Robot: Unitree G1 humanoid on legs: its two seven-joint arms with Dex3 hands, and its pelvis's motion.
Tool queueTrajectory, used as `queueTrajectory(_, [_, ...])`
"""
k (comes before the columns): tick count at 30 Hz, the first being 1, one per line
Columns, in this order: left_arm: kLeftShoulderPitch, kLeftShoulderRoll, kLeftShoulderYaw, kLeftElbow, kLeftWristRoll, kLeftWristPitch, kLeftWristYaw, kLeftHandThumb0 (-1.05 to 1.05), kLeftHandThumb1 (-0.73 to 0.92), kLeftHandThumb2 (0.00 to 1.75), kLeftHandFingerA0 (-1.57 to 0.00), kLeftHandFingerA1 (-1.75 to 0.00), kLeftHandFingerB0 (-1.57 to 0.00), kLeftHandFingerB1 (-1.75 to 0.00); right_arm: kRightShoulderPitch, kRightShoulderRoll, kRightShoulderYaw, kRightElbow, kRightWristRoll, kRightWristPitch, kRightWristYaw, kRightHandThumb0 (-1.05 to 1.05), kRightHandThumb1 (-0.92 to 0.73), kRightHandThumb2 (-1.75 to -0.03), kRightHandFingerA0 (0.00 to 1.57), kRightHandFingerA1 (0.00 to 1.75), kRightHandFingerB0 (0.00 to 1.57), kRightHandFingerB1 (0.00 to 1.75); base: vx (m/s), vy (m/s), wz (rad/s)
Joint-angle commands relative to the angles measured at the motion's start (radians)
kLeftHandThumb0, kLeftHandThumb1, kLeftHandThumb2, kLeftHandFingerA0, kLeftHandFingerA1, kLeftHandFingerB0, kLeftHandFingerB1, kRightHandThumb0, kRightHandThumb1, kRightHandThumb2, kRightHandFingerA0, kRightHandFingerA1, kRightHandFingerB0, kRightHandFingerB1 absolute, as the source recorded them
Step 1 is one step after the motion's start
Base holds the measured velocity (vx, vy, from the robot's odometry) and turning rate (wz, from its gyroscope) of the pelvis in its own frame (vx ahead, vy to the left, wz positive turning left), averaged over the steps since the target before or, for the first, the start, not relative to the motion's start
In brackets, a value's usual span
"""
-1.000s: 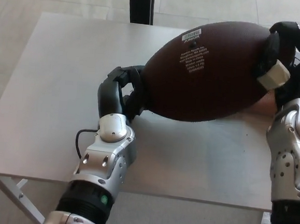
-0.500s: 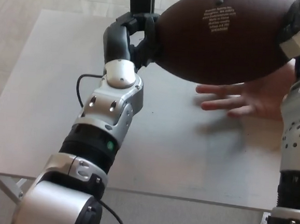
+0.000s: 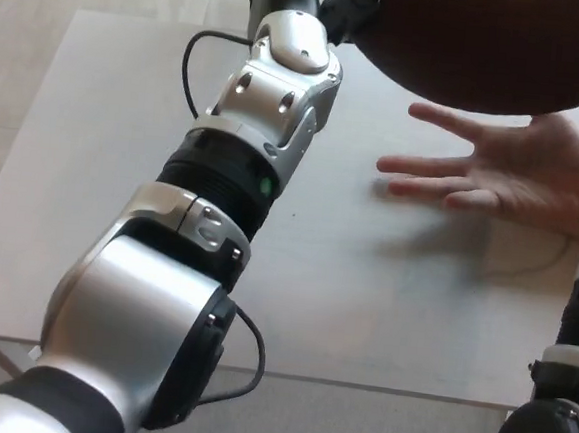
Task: The robot uses both its hands to grab the left and right ends of a football kept in the middle of the desk infront of it, lifts it up and places it in the palm of a person
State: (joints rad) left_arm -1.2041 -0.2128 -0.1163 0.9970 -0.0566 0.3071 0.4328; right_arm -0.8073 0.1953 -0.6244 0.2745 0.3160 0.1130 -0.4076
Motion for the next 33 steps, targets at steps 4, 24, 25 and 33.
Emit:
queueTrajectory(4, [-0.131,-0.172,-0.291,0.200,0.256,0.074,-0.170,-0.15,0.60,0.57,-0.72,-0.93,-0.70,-0.59,-0.016,0.106,-0.199,0.051,0.396,-0.009,-0.066,-0.24,-0.79,-1.28,0.00,0.52,0.00,0.50,0.00,0.000,0.00])
queueTrajectory(24, [0.057,-0.152,-0.439,0.253,0.278,0.083,-0.225,-0.20,0.64,0.60,-0.66,-1.24,-0.60,-0.64,0.125,0.119,-0.152,0.180,0.341,0.059,-0.187,-0.45,-0.83,-1.15,0.27,0.57,0.32,0.59,0.00,0.000,0.00])
queueTrajectory(25, [0.058,-0.153,-0.435,0.253,0.283,0.085,-0.227,-0.20,0.64,0.60,-0.66,-1.24,-0.60,-0.64,0.126,0.116,-0.146,0.183,0.344,0.056,-0.190,-0.45,-0.83,-1.15,0.27,0.57,0.32,0.59,0.00,0.000,0.00])
queueTrajectory(33, [0.057,-0.084,-0.263,0.201,0.216,0.035,-0.187,-0.51,0.79,0.63,-0.47,-1.09,-0.30,-0.67,0.122,0.044,-0.010,0.215,0.172,-0.005,-0.299,-0.34,-0.81,-0.64,0.97,1.10,0.63,0.78,0.00,0.000,0.00])
